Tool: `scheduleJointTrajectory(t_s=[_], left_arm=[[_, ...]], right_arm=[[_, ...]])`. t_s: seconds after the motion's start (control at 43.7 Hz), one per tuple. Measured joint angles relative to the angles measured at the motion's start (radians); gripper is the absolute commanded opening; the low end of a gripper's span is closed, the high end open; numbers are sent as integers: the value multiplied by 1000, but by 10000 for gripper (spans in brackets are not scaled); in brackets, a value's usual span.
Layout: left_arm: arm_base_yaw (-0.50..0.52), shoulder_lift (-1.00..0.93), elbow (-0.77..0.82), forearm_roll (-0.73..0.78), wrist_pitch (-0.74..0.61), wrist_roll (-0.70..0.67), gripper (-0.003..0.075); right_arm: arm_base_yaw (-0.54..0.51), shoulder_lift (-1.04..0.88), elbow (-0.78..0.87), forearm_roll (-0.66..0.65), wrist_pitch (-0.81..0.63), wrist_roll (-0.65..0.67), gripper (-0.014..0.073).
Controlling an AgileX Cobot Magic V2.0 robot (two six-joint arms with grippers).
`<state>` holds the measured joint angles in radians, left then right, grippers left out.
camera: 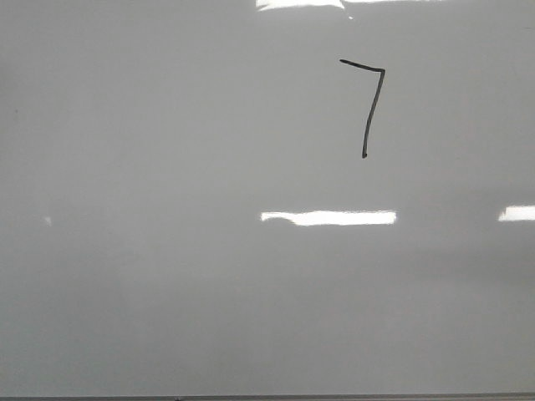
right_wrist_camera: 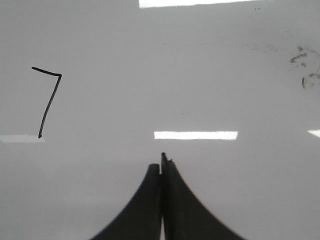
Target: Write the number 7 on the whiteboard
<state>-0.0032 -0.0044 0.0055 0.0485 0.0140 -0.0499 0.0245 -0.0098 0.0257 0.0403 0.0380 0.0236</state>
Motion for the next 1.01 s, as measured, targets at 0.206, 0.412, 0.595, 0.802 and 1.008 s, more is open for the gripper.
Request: scheduleJointTrajectory(t_s=[0.206,0.412,0.595,0.802,1.008], left_arm=[[0,0,0,0,0,0,-20],[0,0,0,0,0,0,-20],[0,0,0,0,0,0,-20],[0,0,0,0,0,0,-20],[0,0,0,0,0,0,-20]], right_arm=[[0,0,0,2,-4,0,-69],[-2,0,0,2,-4,0,-69],[-15,0,0,2,-4,0,-69],[-25,0,0,2,-4,0,-69],[-25,-2,0,2,-4,0,-69]])
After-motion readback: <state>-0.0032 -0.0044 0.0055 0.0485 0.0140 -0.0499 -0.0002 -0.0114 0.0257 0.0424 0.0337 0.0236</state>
